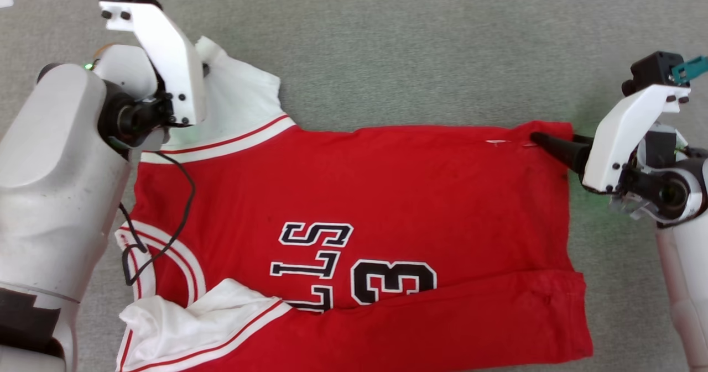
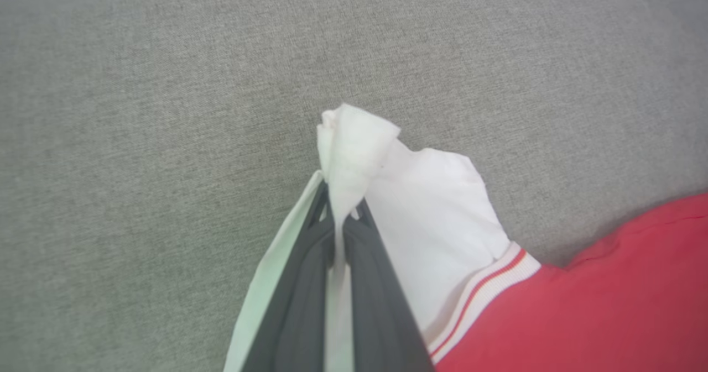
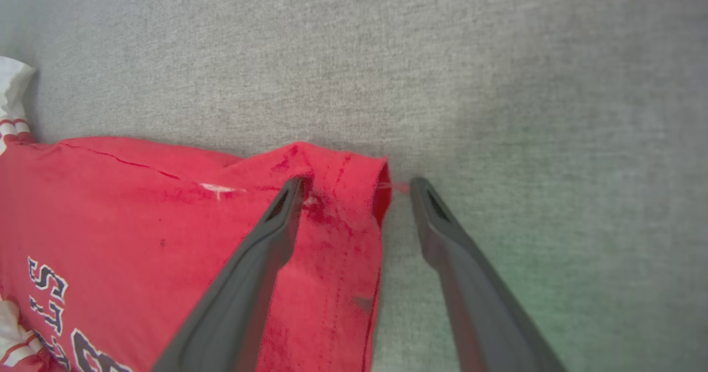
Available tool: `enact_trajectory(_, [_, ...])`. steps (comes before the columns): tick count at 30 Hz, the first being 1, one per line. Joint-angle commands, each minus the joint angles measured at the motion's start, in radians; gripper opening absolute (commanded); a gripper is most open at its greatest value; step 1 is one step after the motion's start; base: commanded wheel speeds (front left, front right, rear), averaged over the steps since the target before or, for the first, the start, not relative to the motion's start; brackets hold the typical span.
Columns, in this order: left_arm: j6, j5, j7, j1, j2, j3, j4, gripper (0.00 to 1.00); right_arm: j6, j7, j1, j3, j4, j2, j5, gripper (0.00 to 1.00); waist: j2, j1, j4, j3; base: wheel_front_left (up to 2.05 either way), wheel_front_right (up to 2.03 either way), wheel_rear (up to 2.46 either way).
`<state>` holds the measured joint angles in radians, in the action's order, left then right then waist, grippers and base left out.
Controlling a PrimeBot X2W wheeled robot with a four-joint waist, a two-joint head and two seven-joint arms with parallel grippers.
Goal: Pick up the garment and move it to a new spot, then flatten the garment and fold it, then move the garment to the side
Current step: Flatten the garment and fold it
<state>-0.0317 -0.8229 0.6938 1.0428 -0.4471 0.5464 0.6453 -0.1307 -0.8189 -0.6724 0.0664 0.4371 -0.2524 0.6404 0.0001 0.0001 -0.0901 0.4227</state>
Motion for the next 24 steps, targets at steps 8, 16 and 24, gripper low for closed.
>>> enact_trajectory(8, [-0.021, 0.001, -0.021, -0.005, 0.009, 0.015, -0.001, 0.00, 0.000, -0.063, -0.026, 0.068, 0.127, 0.010, -0.004, 0.00, -0.0001, -0.0001, 0.029, 0.008, 0.00, 0.00, 0.00])
enact_trajectory(16, [-0.031, -0.019, -0.077, -0.041, 0.013, 0.001, 0.001, 0.00, 0.000, 0.033, -0.079, 0.112, 0.064, -0.058, -0.011, 0.00, -0.0001, -0.0001, 0.037, -0.039, 0.00, 0.00, 0.00])
enact_trajectory(24, [-0.032, -0.038, -0.211, -0.217, -0.022, -0.028, -0.076, 0.00, 0.000, 0.150, 0.040, 0.133, -0.044, -0.100, -0.026, 0.00, -0.0001, -0.0001, 0.054, -0.166, 0.00, 0.00, 0.00])
